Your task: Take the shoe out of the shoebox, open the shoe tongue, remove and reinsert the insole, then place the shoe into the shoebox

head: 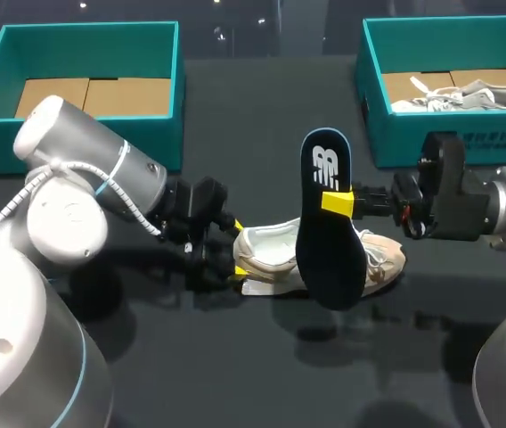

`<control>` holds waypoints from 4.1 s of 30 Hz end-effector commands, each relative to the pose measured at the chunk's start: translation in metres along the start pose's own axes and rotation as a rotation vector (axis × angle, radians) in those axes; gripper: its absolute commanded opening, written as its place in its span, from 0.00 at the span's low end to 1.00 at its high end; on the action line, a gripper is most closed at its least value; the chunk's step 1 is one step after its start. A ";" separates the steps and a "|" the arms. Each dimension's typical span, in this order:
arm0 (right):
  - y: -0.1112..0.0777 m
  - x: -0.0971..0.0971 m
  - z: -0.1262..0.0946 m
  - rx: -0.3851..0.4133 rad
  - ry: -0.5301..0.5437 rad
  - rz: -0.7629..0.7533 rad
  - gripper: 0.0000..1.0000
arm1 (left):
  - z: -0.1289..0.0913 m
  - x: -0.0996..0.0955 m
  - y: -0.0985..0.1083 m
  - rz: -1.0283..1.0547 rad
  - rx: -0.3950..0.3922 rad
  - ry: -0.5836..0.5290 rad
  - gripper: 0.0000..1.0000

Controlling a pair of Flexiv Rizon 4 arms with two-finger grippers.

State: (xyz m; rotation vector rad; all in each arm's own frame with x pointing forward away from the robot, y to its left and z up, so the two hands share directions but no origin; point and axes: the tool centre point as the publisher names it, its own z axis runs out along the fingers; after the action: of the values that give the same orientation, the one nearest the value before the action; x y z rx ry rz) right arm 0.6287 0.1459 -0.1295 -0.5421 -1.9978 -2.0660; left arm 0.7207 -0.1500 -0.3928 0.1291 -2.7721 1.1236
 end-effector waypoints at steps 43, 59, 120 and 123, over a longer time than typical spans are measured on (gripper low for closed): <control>-0.001 0.001 0.001 0.000 -0.004 0.000 0.00 | -0.022 0.010 -0.049 0.020 -0.761 -0.097 1.00; -0.001 0.001 0.001 0.000 -0.004 0.000 0.00 | -0.009 -0.020 -0.088 0.065 -0.743 -0.115 1.00; -0.001 0.001 0.001 0.000 -0.004 0.000 0.00 | 0.014 -0.026 -0.089 0.339 -0.732 0.183 0.00; -0.001 0.001 0.001 0.000 -0.004 0.000 0.00 | 0.014 -0.026 -0.089 0.339 -0.732 0.183 0.00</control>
State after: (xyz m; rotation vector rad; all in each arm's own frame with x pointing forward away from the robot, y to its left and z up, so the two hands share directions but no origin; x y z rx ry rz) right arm 0.6297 0.1465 -0.1293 -0.5419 -1.9973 -2.0658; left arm 0.7563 -0.2265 -0.3523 -0.5103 -2.8855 0.0856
